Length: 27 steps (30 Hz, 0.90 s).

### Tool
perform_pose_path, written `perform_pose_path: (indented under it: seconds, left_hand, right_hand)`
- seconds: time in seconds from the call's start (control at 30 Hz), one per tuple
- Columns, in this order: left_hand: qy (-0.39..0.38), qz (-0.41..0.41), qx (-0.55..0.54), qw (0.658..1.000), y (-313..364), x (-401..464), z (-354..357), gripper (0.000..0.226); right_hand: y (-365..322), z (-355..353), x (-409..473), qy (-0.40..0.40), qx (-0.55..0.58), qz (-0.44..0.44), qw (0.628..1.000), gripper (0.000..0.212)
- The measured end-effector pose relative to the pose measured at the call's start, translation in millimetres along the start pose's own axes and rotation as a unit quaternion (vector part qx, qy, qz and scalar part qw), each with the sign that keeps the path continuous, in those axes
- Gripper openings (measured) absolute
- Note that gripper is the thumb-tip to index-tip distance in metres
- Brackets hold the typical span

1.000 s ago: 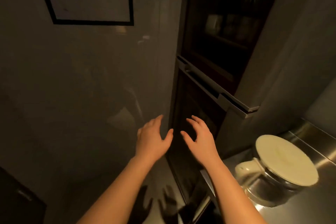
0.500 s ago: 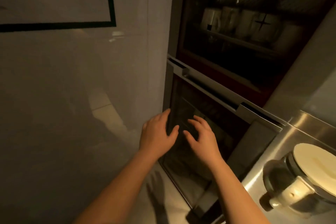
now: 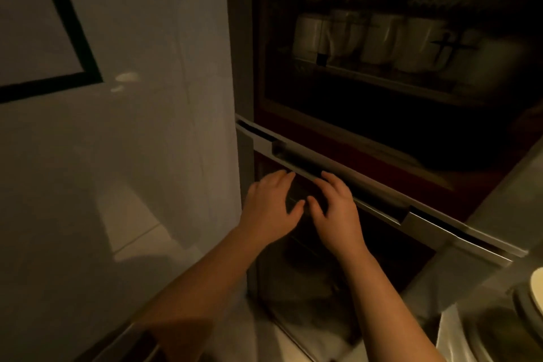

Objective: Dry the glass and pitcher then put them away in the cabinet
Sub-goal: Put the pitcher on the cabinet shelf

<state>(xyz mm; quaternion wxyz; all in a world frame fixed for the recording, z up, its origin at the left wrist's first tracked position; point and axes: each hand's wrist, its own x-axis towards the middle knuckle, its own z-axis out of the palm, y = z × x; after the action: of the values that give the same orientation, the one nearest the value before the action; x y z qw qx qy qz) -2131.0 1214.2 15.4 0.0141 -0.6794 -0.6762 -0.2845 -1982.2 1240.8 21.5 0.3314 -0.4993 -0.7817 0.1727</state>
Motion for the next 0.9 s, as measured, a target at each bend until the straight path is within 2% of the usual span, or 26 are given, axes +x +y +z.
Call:
perform_pose_path:
  seconds: [0.3, 0.43, 0.63, 0.9]
  left_hand:
    - [-0.057, 0.065, 0.023, 0.996, -22.6, 50.1, 26.4, 0.062]
    - [-0.025, 0.064, -0.026, 0.997, -28.0, 58.9, 34.5, 0.057]
    - [0.005, 0.079, -0.011, 0.997, -31.7, 68.7, 41.8, 0.038]
    - [-0.003, 0.086, 0.006, 0.996, -30.3, 73.2, 38.6, 0.026]
  right_hand:
    - [11.6, 18.6, 27.5, 0.029, -0.057, 0.014, 0.998, 0.042]
    - [9.6, 31.1, 29.9, 0.06, -0.105, 0.021, 0.992, 0.04]
    - [13.9, 41.9, 21.8, 0.08, -0.197, -0.029, 0.977, 0.05]
    - [1.7, 42.5, 24.1, 0.09, -0.176, 0.018, 0.98, 0.045]
